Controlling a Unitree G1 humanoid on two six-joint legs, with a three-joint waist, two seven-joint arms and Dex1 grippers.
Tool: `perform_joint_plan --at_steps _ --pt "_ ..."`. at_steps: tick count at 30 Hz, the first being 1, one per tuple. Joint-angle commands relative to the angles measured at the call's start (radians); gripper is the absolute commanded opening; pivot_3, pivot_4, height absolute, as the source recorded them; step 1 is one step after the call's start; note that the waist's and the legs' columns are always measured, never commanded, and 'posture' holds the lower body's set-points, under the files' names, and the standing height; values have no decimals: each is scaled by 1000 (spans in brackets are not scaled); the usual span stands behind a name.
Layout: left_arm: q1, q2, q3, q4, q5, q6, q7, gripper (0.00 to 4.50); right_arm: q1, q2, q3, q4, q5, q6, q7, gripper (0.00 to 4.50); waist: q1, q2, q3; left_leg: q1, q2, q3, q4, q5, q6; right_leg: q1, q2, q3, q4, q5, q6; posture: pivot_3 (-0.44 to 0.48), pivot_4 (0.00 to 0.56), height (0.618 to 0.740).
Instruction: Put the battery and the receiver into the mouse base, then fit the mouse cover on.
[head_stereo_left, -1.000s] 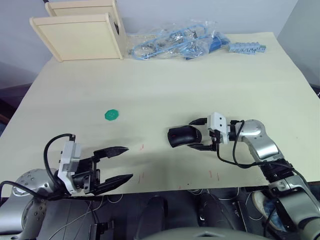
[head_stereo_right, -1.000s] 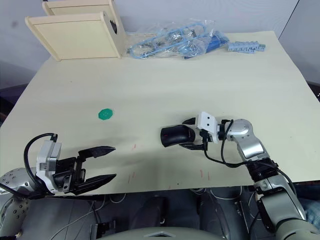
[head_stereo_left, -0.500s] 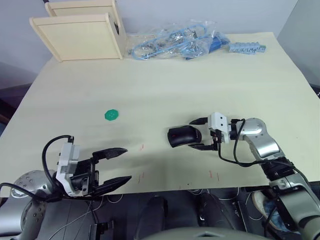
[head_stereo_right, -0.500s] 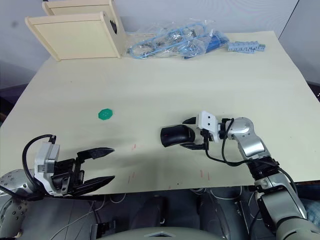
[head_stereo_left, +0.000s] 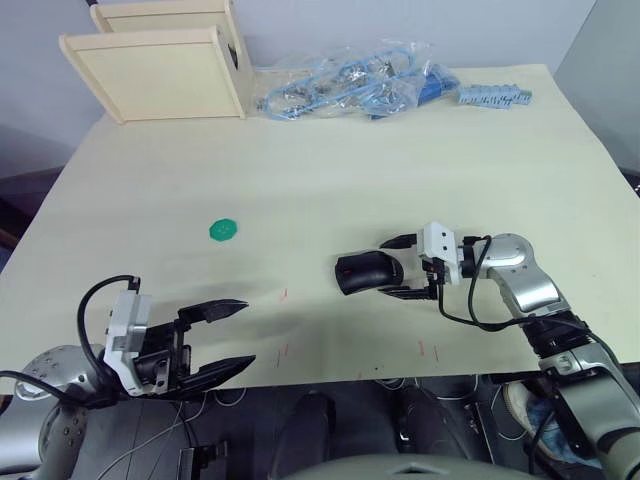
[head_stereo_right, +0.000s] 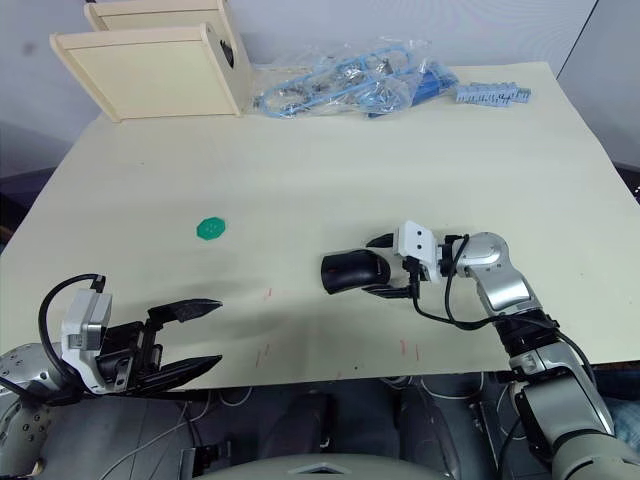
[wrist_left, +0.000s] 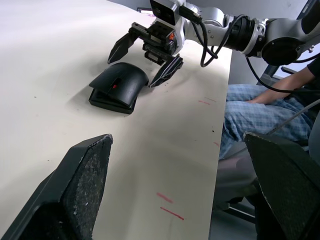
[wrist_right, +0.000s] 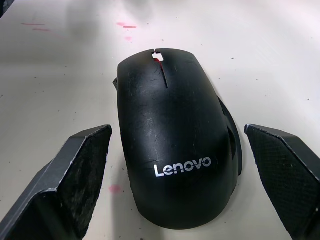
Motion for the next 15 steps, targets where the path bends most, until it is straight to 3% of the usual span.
perform_joint_plan --at_steps 1,3,4,12,13,14,15 --pt "3 2 23 3 -5 -18 -13 4500 -20 -5 -14 -10 11 -17 5 4480 0 0 0 0 0 0 0 0 0 0 0 0 0 0 0 0 150 740" --pt "3 1 23 4 -4 -19 -14 4500 -20 -4 -14 -10 11 -16 5 4480 0 0 0 0 0 0 0 0 0 0 0 0 0 0 0 0 150 740" --pt "3 1 23 4 -4 -20 -14 4500 -20 -3 -13 -8 10 -17 3 4243 0 0 0 0 0 0 0 0 0 0 0 0 0 0 0 0 150 740" --pt "9 -3 22 -3 -2 -22 -11 4500 -19 -1 -11 -9 9 -14 3 4243 0 0 0 0 0 0 0 0 0 0 0 0 0 0 0 0 150 740" --pt "10 -4 22 -4 -2 -22 -10 4500 -18 -2 -11 -9 9 -15 3 3730 0 0 0 0 0 0 0 0 0 0 0 0 0 0 0 0 150 740" --pt "10 -5 21 -5 -1 -22 -9 4500 -18 -1 -10 -10 9 -15 3 3616 0 0 0 0 0 0 0 0 0 0 0 0 0 0 0 0 150 740" --pt "10 -5 20 -6 -1 -22 -8 4500 -17 -1 -10 -10 9 -15 3 3037 0 0 0 0 0 0 0 0 0 0 0 0 0 0 0 0 150 740"
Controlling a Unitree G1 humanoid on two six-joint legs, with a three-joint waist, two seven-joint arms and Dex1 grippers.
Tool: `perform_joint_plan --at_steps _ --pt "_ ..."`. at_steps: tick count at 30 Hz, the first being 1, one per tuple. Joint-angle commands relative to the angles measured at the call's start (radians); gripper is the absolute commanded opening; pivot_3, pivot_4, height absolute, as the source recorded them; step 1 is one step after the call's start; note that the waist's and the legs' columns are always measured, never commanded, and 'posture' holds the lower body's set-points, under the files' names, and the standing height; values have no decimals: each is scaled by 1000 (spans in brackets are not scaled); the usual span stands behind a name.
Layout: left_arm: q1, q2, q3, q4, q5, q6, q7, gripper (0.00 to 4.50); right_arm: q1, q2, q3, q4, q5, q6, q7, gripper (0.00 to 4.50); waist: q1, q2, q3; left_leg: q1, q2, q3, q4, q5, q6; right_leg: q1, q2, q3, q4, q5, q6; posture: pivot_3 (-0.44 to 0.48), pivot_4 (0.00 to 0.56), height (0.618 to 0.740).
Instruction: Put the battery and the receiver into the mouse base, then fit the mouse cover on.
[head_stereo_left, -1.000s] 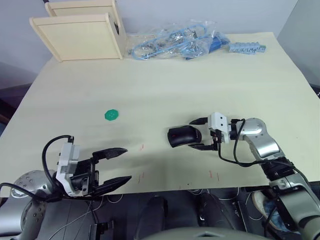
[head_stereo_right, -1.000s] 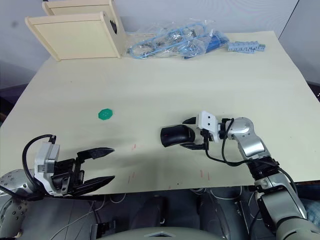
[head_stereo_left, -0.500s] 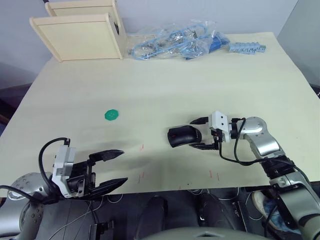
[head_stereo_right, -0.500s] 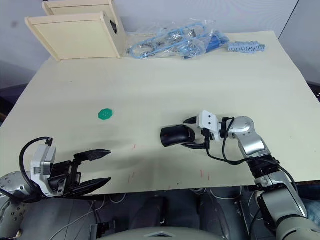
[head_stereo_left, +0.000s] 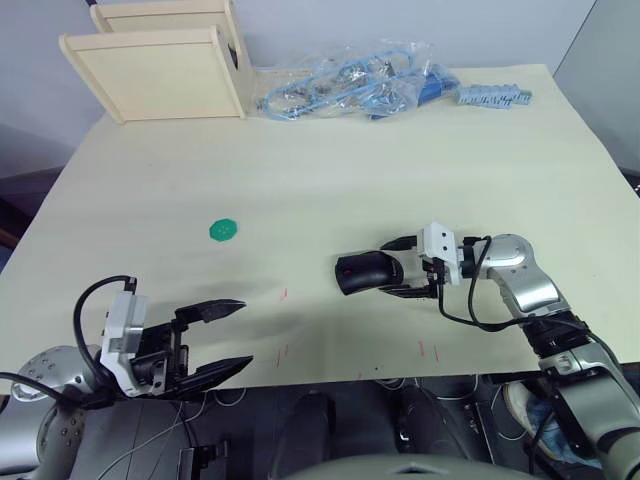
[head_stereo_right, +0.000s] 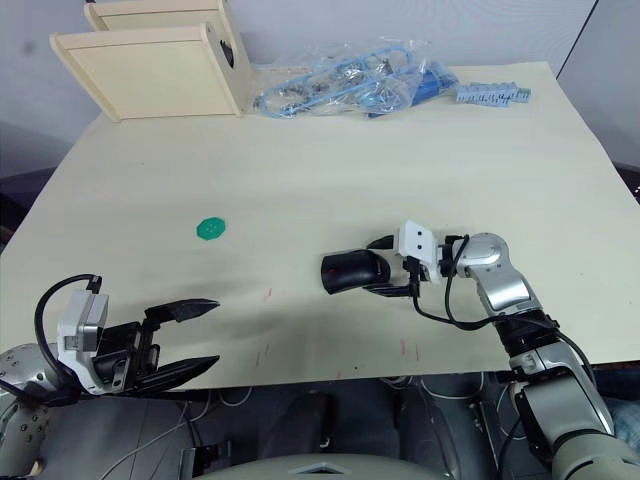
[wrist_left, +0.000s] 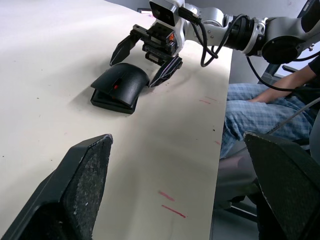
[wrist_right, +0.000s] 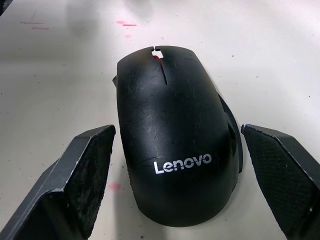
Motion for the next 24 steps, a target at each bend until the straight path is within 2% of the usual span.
perform_joint_plan --at_steps 1,24 --pt "8 -3 19 -11 -3 -16 -2 4500 -17 -2 -10 -15 9 -15 4 3037 0 0 0 0 0 0 0 0 0 0 0 0 0 0 0 0 150 740" --pt "17 -11 20 -34 -9 -7 20 4500 -62 -28 -23 -88 61 73 60 3037 0 0 0 0 0 -1 0 0 0 0 0 0 0 0 0 0 150 740"
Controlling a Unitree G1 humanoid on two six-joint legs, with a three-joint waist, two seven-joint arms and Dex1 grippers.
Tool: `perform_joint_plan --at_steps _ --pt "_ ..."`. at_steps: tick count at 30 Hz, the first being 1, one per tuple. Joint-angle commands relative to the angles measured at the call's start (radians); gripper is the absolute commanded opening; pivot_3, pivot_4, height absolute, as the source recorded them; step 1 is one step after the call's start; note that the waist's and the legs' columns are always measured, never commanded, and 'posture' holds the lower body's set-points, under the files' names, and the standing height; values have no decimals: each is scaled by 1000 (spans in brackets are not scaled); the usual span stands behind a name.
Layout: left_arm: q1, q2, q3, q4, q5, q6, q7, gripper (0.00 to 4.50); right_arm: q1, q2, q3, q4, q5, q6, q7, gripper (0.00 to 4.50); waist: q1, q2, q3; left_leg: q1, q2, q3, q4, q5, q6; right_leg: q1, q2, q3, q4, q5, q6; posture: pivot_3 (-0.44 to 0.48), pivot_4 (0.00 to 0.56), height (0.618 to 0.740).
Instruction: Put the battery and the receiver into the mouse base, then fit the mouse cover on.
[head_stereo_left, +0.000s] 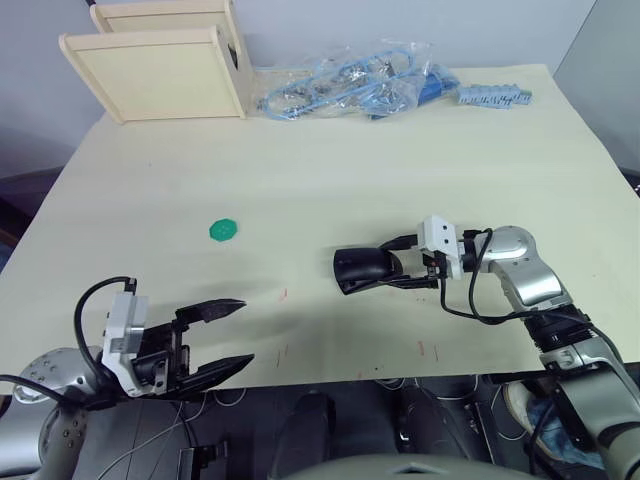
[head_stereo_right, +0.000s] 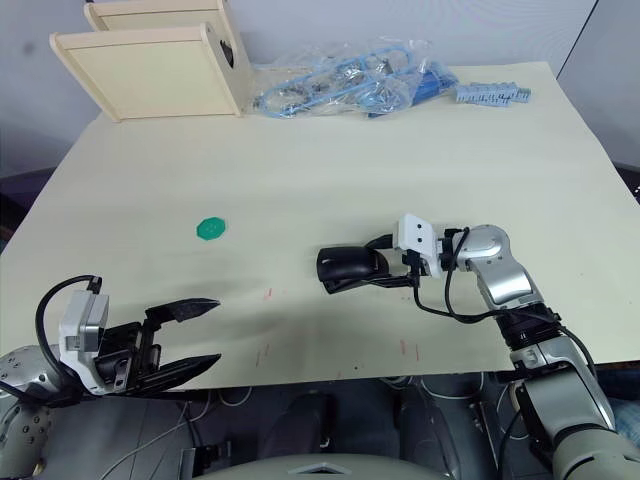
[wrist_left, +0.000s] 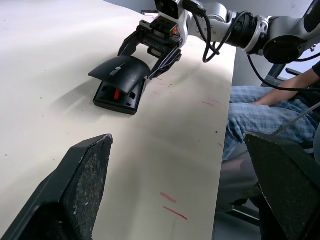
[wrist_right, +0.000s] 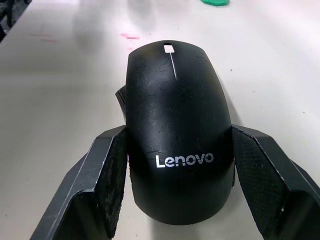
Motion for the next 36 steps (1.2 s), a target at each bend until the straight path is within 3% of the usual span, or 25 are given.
perform_joint_plan --at_steps 1,19,36 --pt "10 0 21 -31 -10 -7 5 4500 -31 -18 -23 -57 37 23 24 3037 0 0 0 0 0 0 0 0 0 0 0 0 0 0 0 0 150 740" --pt "42 -4 24 -134 -32 38 82 4500 -235 -48 92 12 -47 105 148 3037 -1 0 0 0 0 -1 0 0 0 0 0 0 0 0 0 0 150 740" --pt "50 8 33 -206 -61 87 143 4500 -265 -47 112 118 -101 50 167 3037 -1 0 0 0 0 -1 0 0 0 0 0 0 0 0 0 0 150 740"
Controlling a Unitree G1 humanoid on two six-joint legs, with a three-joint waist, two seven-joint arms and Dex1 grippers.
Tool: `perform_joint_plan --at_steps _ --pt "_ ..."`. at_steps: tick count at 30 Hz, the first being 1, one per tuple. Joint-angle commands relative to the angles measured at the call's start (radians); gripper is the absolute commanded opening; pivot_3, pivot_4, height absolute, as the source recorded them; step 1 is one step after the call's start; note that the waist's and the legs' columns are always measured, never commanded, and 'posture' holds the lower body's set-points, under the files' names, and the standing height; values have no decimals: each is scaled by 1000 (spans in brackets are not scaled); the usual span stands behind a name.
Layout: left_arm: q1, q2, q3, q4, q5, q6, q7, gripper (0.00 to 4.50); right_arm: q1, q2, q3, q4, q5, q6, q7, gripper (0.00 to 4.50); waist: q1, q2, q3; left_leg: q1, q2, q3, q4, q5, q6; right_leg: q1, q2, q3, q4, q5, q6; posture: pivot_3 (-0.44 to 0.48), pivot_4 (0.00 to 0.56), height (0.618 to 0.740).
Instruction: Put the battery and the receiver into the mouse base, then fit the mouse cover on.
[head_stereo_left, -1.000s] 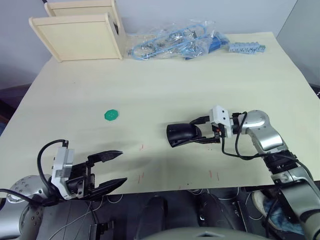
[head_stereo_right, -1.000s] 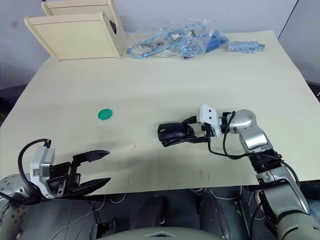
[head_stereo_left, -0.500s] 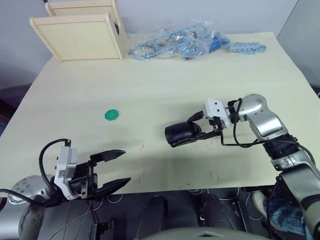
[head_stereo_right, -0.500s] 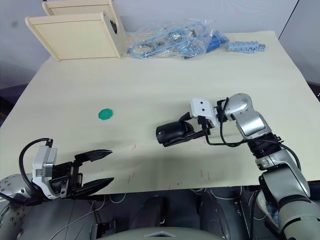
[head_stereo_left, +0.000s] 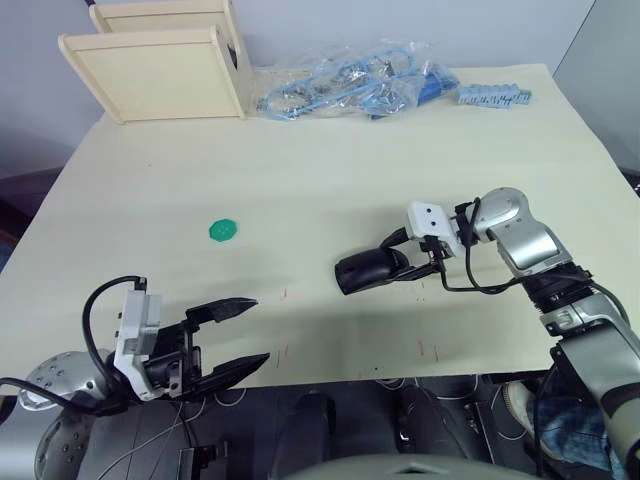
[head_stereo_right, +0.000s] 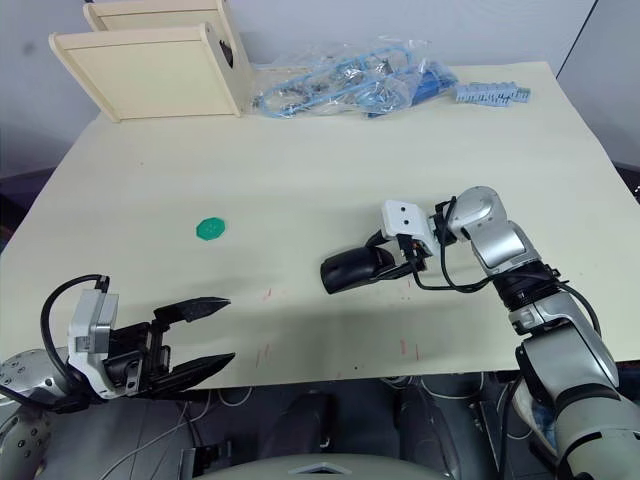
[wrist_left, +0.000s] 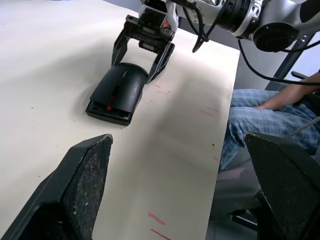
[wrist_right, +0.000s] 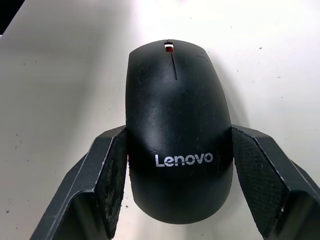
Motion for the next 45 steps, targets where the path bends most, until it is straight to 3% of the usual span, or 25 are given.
perform_joint_plan --at_steps 1,45 --pt "-3 12 28 -39 -23 6 6 4500 -37 3 -10 8 -7 -24 7 3037 0 0 0 0 0 0 0 0 0 0 0 0 0 0 0 0 150 740" --pt "52 -13 45 -38 -16 -22 -10 4500 -82 66 8 81 -81 -40 31 3037 -1 0 0 0 0 0 0 0 0 0 0 0 0 0 0 0 150 740"
